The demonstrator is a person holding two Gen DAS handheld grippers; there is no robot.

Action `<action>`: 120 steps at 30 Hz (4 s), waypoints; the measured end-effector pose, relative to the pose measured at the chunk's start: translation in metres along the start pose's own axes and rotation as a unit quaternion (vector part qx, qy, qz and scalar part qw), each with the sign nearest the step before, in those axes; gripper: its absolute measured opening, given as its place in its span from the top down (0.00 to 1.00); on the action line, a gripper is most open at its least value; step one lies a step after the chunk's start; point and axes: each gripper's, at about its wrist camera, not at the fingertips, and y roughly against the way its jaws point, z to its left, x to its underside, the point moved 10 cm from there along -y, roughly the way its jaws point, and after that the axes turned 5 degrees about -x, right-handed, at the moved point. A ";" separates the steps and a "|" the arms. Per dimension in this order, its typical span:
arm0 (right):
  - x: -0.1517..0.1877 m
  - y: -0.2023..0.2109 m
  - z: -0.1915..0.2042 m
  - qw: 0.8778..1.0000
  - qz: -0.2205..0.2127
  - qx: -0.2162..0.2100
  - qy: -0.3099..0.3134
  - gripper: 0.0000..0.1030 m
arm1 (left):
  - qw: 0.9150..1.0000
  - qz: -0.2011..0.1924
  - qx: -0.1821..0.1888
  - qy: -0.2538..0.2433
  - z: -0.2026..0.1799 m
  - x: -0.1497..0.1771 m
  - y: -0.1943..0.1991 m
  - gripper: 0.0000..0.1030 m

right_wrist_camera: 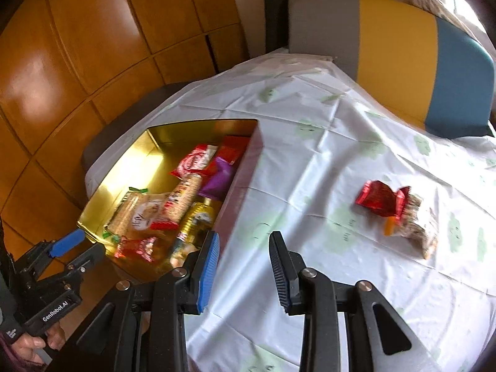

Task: Organize snacks
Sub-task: 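Withdraw the open right tool from the box toward the remaining snacks, then close the left tool on the red foil candy and lift it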

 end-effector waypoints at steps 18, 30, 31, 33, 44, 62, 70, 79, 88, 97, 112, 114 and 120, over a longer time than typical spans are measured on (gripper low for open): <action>0.016 0.038 -0.070 0.998 -0.003 0.061 -0.012 0.67 | 0.999 0.004 0.016 -0.035 -0.030 0.005 0.004 0.46; 0.043 0.093 -0.201 0.981 -0.010 0.176 -0.075 0.67 | 0.998 0.004 0.022 -0.058 -0.047 0.005 0.006 0.46; 0.050 0.097 -0.219 0.978 -0.014 0.187 -0.096 0.67 | 0.998 0.004 0.022 -0.061 -0.050 0.005 0.007 0.46; 0.065 0.103 -0.245 0.971 -0.021 0.193 -0.143 0.67 | 0.998 0.004 0.021 -0.066 -0.054 0.004 0.007 0.46; 0.093 0.118 -0.300 0.930 -0.015 0.200 -0.307 0.67 | 0.994 0.008 0.039 -0.101 -0.088 0.004 0.008 0.46; 0.093 0.115 -0.296 0.932 -0.011 0.178 -0.315 0.67 | 0.976 0.043 0.150 -0.150 -0.209 -0.016 0.002 0.46; 0.087 0.117 -0.290 0.936 -0.021 0.161 -0.314 0.66 | 0.968 0.064 0.157 -0.186 -0.263 -0.032 -0.036 0.45; 0.082 0.115 -0.285 0.940 -0.024 0.142 -0.311 0.66 | 0.970 0.074 0.168 -0.161 -0.303 -0.067 -0.079 0.27; 0.077 0.111 -0.276 0.945 -0.021 0.124 -0.301 0.66 | 0.971 0.088 0.168 -0.148 -0.343 -0.078 -0.128 0.27; 0.076 0.109 -0.272 0.950 -0.018 0.127 -0.285 0.66 | 0.967 0.090 0.196 -0.135 -0.319 -0.063 -0.126 0.68; 0.084 0.108 -0.277 0.946 -0.006 0.156 -0.284 0.66 | 0.949 0.144 0.242 -0.144 -0.268 0.018 -0.058 0.65; 0.085 0.109 -0.277 0.946 -0.005 0.158 -0.283 0.66 | 0.949 0.146 0.244 -0.134 -0.260 0.021 -0.052 0.52; 0.083 0.111 -0.276 0.947 -0.009 0.155 -0.282 0.66 | 0.951 0.159 0.253 -0.079 -0.253 0.008 -0.044 0.49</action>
